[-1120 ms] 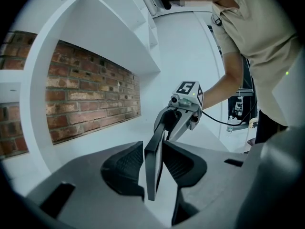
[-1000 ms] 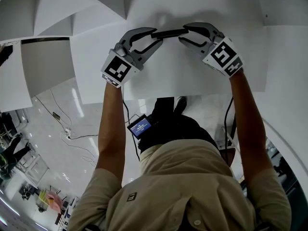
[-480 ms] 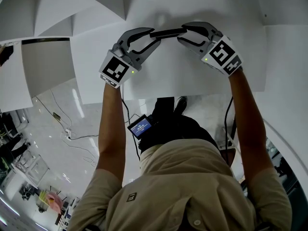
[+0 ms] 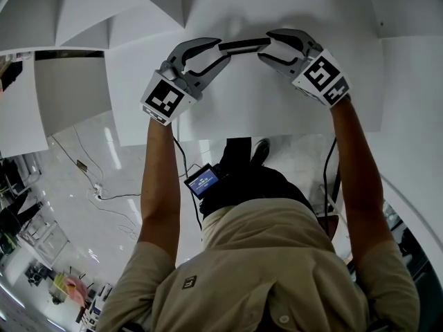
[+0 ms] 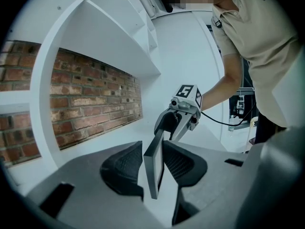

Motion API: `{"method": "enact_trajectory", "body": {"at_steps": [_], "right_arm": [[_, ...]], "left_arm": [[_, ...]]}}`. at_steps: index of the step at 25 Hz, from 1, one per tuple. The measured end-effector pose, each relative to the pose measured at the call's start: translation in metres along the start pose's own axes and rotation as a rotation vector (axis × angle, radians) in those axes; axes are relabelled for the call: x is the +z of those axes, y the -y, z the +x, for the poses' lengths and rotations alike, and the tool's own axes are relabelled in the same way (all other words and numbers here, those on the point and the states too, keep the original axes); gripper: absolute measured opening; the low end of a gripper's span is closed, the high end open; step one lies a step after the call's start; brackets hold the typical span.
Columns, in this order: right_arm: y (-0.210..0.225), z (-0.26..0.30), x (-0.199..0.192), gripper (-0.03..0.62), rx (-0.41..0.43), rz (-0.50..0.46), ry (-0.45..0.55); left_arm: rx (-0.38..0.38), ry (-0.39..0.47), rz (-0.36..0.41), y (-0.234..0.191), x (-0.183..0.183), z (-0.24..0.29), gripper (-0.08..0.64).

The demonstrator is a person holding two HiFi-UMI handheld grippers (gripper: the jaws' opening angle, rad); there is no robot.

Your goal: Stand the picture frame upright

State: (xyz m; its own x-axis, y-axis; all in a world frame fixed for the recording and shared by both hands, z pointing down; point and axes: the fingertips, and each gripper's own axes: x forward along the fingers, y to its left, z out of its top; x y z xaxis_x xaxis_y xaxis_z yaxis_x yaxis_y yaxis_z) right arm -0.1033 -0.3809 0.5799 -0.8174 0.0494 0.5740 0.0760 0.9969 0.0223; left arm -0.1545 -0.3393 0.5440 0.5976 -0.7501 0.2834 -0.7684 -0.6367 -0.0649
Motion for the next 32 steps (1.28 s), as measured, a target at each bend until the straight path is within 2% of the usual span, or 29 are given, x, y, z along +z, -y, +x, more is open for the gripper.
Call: {"method": "enact_trajectory", "body": {"at_steps": [7, 13, 14, 16, 18, 19, 20, 25, 28, 32], "right_arm": [[-0.01, -0.022, 0.01, 0.199, -0.058, -0.003, 0.022], [-0.025, -0.068, 0.061, 0.196, -0.181, 0.011, 0.111], [-0.03, -0.074, 0.07, 0.159, -0.196, 0.018, 0.135], [-0.047, -0.091, 0.087, 0.032, -0.212, 0.033, 0.183], [-0.072, -0.113, 0.105, 0.009, -0.208, 0.047, 0.228], [-0.085, -0.125, 0.115, 0.006, -0.203, 0.049, 0.248], [-0.099, -0.137, 0.124, 0.005, -0.199, 0.048, 0.263], [-0.159, -0.188, 0.151, 0.003, -0.194, 0.08, 0.266], [-0.188, -0.213, 0.155, 0.003, -0.198, 0.112, 0.242], [-0.221, -0.247, 0.163, 0.003, -0.202, 0.1, 0.253]], "left_arm": [[0.066, 0.036, 0.004, 0.009, 0.022, -0.032, 0.118], [0.175, 0.017, 0.041, 0.026, 0.066, -0.077, 0.118], [0.19, 0.015, 0.047, 0.029, 0.071, -0.085, 0.118], [0.22, 0.022, 0.053, 0.041, 0.085, -0.103, 0.114], [0.26, 0.032, 0.031, 0.058, 0.103, -0.122, 0.074], [0.283, 0.034, 0.007, 0.067, 0.112, -0.132, 0.023], [0.304, 0.033, -0.019, 0.075, 0.12, -0.141, 0.01], [0.357, 0.011, -0.106, 0.122, 0.16, -0.177, 0.008], [0.371, 0.005, -0.088, 0.154, 0.182, -0.193, 0.007], [0.385, 0.006, -0.033, 0.194, 0.209, -0.21, 0.008]]}}
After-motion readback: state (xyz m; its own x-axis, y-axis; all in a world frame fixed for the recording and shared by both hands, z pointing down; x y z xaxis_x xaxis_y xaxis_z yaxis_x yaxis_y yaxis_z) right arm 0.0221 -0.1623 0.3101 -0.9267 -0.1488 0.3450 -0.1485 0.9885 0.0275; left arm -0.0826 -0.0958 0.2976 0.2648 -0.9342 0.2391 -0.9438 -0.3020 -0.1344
